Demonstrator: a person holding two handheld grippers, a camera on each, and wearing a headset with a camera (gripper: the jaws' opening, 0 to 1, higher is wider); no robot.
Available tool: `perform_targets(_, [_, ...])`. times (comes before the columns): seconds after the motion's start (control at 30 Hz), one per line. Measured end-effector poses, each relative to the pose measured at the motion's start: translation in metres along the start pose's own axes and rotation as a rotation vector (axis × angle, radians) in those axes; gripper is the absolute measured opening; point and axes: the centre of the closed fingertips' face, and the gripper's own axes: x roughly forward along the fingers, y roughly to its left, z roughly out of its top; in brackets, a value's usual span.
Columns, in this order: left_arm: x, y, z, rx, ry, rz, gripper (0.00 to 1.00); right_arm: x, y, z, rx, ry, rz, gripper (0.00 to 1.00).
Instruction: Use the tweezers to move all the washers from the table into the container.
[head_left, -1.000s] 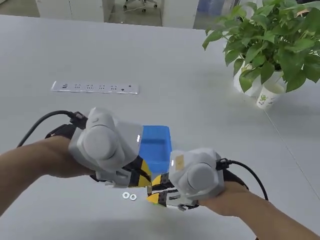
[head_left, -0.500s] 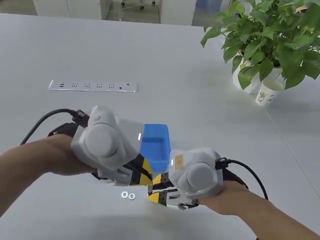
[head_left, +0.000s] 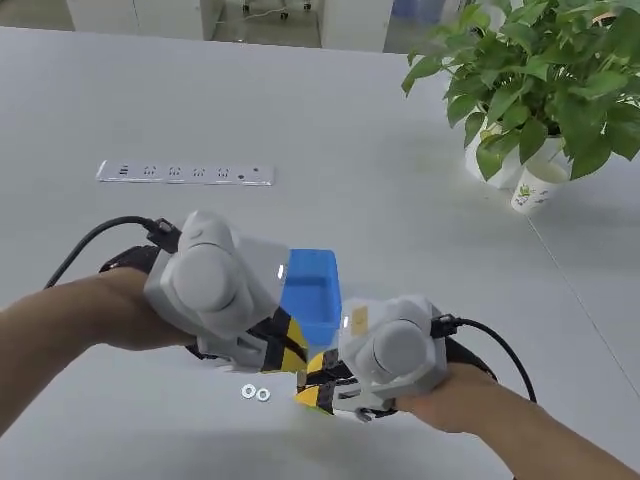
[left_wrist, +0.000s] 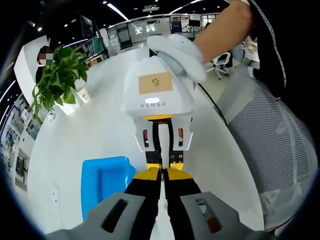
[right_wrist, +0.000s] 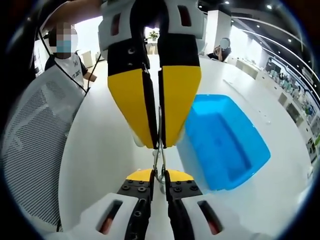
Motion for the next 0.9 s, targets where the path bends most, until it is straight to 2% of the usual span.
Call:
perform_targets(0.63, [-0.002, 0.001, 0.003, 0.001, 0.004, 0.0, 0.06, -0.003, -0.001, 0.001, 0.012, -0.006, -0.004, 0.11])
perform_targets(0.9, [-0.012, 0.002, 0.01, -0.003, 0.0, -0.005, 0.06, -0.011, 0.0, 0.01, 0.007, -0.008, 0.01, 0.11])
